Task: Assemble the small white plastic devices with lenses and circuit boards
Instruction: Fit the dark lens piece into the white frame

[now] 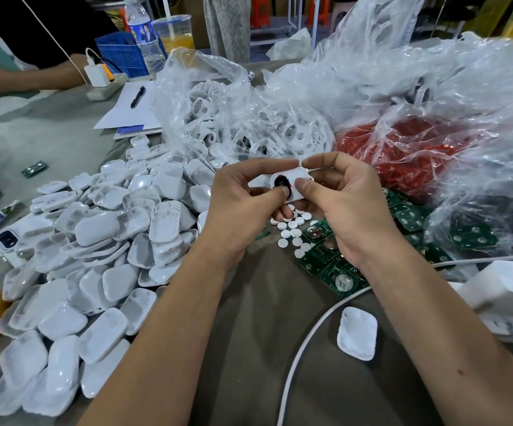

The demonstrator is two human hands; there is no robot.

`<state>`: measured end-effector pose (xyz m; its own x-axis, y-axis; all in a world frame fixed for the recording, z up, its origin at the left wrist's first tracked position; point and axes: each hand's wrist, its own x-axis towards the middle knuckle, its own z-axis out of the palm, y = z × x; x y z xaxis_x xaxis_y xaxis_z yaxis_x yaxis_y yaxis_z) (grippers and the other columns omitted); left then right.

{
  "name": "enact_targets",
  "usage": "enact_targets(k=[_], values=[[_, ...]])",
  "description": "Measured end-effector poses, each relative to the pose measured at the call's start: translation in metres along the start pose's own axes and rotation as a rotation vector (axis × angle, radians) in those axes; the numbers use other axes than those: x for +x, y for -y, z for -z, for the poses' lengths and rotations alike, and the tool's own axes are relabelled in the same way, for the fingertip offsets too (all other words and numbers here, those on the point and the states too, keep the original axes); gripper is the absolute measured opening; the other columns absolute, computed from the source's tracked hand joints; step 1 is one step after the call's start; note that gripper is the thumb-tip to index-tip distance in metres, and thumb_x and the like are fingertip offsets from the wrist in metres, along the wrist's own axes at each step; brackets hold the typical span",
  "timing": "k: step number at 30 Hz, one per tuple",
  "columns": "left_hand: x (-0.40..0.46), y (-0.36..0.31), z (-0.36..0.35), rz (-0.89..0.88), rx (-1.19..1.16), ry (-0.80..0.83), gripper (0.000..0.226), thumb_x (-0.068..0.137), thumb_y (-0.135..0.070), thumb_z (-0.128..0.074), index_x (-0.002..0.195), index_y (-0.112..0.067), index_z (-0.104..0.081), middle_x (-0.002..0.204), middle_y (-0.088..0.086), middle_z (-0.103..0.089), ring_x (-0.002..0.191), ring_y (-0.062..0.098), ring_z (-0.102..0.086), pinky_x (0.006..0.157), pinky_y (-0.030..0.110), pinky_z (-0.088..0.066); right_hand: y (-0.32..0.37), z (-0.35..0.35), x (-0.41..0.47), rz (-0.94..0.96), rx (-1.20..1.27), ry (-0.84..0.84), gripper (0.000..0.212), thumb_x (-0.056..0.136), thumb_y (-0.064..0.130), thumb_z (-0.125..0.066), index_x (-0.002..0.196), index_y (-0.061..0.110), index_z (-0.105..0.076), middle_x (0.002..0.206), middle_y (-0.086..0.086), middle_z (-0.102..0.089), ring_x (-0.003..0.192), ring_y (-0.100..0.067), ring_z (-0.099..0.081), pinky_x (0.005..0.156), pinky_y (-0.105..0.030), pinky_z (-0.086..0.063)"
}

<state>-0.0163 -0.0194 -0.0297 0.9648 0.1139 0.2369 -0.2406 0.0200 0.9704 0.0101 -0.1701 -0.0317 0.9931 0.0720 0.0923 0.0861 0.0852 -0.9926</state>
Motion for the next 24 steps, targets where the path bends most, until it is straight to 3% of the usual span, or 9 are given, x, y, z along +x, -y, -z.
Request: enact_targets(k=[7,12,16,21,24], values=[[-0.002,0.001,-0.008,0.009,-0.022,-0.043,0.035,0.084,0.019,-0.061,0.106,-0.004,-0.077,0.074,0.003,-0.072,0.049,0.019,-0.061,0.052,0.022,-0.05,0.0,-0.002,-0.002,0.012,-0.006,-0.04,0.019,0.091,-0.004,-0.074,0.101,0.01,-0.068,0.093,-0.014,-0.078,0.068,-0.03,-0.075,0.074,-0.053,-0.065],[-0.004,0.004,-0.013,0.014,-0.02,-0.079,0.035,0.086,0.017,-0.061,0.106,-0.007,-0.077,0.076,0.003,-0.073,0.049,0.015,-0.06,0.054,0.023,-0.051,0.0,-0.002,-0.003,-0.007,0.014,-0.047,0.017,0.091,-0.005,-0.073,0.101,0.008,-0.068,0.091,-0.015,-0.077,0.066,-0.031,-0.073,0.065,-0.043,-0.064],[-0.003,0.006,-0.015,0.015,0.039,-0.102,0.037,0.085,0.015,-0.063,0.104,-0.013,-0.079,0.075,0.006,-0.074,0.05,0.017,-0.064,0.055,0.026,-0.053,0.0,-0.003,-0.002,0.059,-0.063,-0.082,0.02,0.089,-0.005,-0.076,0.094,0.013,-0.069,0.082,-0.008,-0.077,0.063,-0.019,-0.074,0.056,-0.026,-0.059],[-0.003,0.003,-0.013,0.097,-0.087,-0.051,0.027,0.086,-0.004,-0.063,0.106,-0.015,-0.079,0.08,0.017,-0.073,0.06,0.028,-0.067,0.058,0.028,-0.054,-0.001,0.001,-0.001,0.102,-0.14,-0.143,0.02,0.084,0.001,-0.083,0.091,0.018,-0.073,0.082,-0.005,-0.078,0.072,-0.023,-0.077,0.067,-0.038,-0.064],[-0.003,0.001,-0.007,0.142,-0.18,0.001,0.023,0.093,-0.015,-0.062,0.109,-0.013,-0.078,0.092,0.023,-0.072,0.064,0.032,-0.069,0.055,0.027,-0.052,0.002,0.002,-0.001,0.075,-0.062,-0.121,0.019,0.083,0.0,-0.084,0.088,0.016,-0.076,0.08,-0.005,-0.078,0.066,-0.023,-0.076,0.063,-0.035,-0.062]])
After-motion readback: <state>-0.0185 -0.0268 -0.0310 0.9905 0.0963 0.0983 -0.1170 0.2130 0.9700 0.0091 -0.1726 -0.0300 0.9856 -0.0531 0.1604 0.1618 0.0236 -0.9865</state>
